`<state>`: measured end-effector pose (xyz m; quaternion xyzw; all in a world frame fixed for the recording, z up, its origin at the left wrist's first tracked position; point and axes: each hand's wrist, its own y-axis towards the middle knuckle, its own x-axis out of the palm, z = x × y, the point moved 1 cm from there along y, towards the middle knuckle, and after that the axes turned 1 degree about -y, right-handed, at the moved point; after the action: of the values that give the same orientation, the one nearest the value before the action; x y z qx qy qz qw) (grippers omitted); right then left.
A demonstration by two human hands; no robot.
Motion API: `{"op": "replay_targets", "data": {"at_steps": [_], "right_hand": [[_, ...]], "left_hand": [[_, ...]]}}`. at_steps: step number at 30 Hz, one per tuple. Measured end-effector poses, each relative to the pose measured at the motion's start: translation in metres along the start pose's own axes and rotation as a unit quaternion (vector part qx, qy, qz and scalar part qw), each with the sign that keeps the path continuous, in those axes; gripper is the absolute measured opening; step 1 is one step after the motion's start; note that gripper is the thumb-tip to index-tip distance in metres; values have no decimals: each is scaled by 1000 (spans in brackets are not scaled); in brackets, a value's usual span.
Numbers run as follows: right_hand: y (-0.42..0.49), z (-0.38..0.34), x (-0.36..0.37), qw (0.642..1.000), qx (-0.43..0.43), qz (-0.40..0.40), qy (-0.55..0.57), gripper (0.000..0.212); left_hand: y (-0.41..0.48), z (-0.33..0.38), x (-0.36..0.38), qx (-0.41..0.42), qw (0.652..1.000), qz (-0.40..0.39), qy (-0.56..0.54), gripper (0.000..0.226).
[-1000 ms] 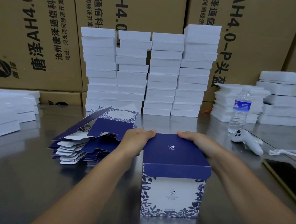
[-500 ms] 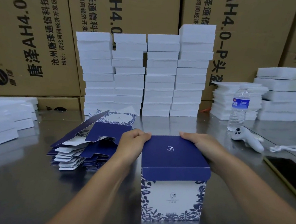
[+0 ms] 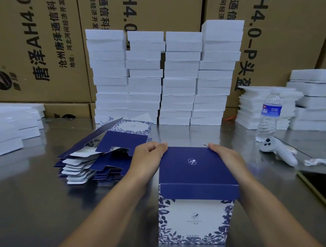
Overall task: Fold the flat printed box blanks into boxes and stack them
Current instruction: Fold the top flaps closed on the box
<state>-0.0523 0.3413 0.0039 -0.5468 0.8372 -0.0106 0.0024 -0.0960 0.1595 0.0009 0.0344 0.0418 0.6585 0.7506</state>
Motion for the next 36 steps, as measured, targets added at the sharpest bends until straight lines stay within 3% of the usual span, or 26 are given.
{"op": "replay_targets", "data": {"at_steps": [4, 9, 12, 14, 16, 19, 21, 23, 26, 36], "right_hand": [[0, 2, -3, 998, -42, -6, -41, 35], [-18, -10, -7, 988, -147, -37, -34, 8], [-46, -8, -14, 963, -253, -94, -24, 10], [-64, -4, -15, 937, -315, -132, -73, 17], [-71, 0, -11, 912, -358, -134, -150, 21], [-66, 6, -8, 880, -418, -90, -208, 26], [-60, 8, -6, 874, -432, -72, -210, 19], [-53, 10, -4, 875, -430, -57, -215, 17], [-43, 12, 1, 870, -433, -32, -235, 16], [-22, 21, 14, 863, -455, 8, -220, 14]], "left_hand": [[-1, 1, -1, 6, 1000, 0, 4, 28], [-2, 3, -2, 1, 1000, -5, 18, 29], [1, 6, -4, 12, 997, -8, 71, 34], [3, 8, -5, 21, 995, -2, 96, 38], [2, 11, -6, 52, 990, 26, 132, 30], [-13, 17, -8, 178, 959, 67, 209, 12], [-28, 16, -7, 262, 945, 26, 191, 6], [-44, 9, -7, 315, 930, -23, 188, 16], [-51, -7, -8, 369, 901, -21, 227, 16], [-27, -21, 7, 378, 907, 41, 178, 7]]}}
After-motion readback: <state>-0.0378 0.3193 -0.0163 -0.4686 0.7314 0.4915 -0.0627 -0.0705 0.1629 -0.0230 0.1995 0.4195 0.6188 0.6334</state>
